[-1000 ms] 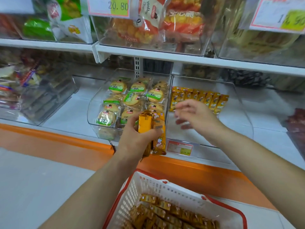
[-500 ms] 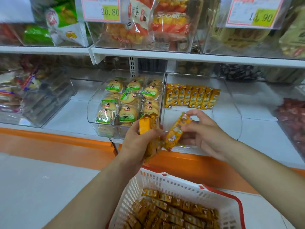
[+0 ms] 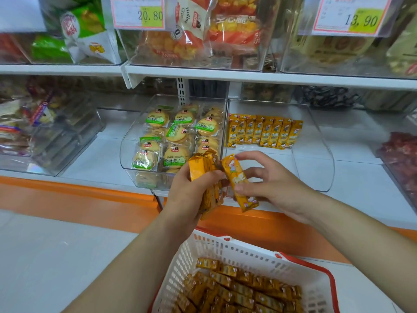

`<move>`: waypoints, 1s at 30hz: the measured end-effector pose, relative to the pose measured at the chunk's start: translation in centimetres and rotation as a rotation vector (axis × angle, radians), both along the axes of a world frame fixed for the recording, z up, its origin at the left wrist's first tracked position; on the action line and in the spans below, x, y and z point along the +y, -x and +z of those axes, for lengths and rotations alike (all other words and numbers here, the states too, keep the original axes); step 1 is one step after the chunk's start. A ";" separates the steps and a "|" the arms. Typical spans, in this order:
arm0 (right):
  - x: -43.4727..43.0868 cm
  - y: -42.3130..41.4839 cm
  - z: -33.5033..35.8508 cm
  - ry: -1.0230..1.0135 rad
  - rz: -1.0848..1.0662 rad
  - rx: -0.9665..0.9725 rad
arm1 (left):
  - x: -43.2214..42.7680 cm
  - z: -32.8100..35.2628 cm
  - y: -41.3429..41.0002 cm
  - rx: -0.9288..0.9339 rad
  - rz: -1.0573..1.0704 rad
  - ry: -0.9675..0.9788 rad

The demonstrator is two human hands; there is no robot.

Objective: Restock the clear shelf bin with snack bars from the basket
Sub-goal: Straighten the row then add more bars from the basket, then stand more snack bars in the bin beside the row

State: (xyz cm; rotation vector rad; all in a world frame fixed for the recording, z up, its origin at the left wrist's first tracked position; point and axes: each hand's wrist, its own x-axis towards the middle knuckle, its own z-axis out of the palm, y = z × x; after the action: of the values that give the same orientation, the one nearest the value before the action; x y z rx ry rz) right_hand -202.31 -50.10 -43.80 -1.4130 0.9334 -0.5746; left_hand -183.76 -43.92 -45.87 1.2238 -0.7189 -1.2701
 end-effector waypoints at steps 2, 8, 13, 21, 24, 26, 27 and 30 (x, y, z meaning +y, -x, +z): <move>-1.1 0.0 0.8 0.048 0.009 -0.013 | -0.1 0.1 -0.5 -0.058 -0.010 0.013; -10.3 -0.6 0.4 0.289 -0.301 0.116 | -0.4 -0.2 -2.3 -0.094 0.020 0.022; -17.4 -2.4 -4.1 0.361 -0.432 0.343 | -0.6 -1.0 -3.1 -0.136 0.034 0.028; -22.2 -4.2 -7.6 0.575 -0.535 0.540 | -0.9 -2.0 -3.3 -0.192 -0.011 0.033; -21.8 -3.6 -8.0 0.578 -0.493 0.523 | -1.1 -1.9 -3.2 -0.200 -0.011 0.025; -21.5 -3.3 -8.3 0.590 -0.421 0.523 | -1.1 -1.9 -3.2 -0.185 -0.008 0.027; -21.3 -3.2 -8.4 0.591 -0.375 0.523 | -1.1 -1.9 -3.1 -0.180 -0.008 0.027; -21.0 -3.4 -8.7 0.606 -0.312 0.559 | -0.9 -2.0 -3.0 -0.177 -0.013 0.019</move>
State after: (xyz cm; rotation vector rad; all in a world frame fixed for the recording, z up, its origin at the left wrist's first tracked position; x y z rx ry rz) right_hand -198.87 -71.14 -52.48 -2.0478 1.5260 -0.7505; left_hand -180.78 -44.78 -47.88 1.3298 -0.8663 -1.1726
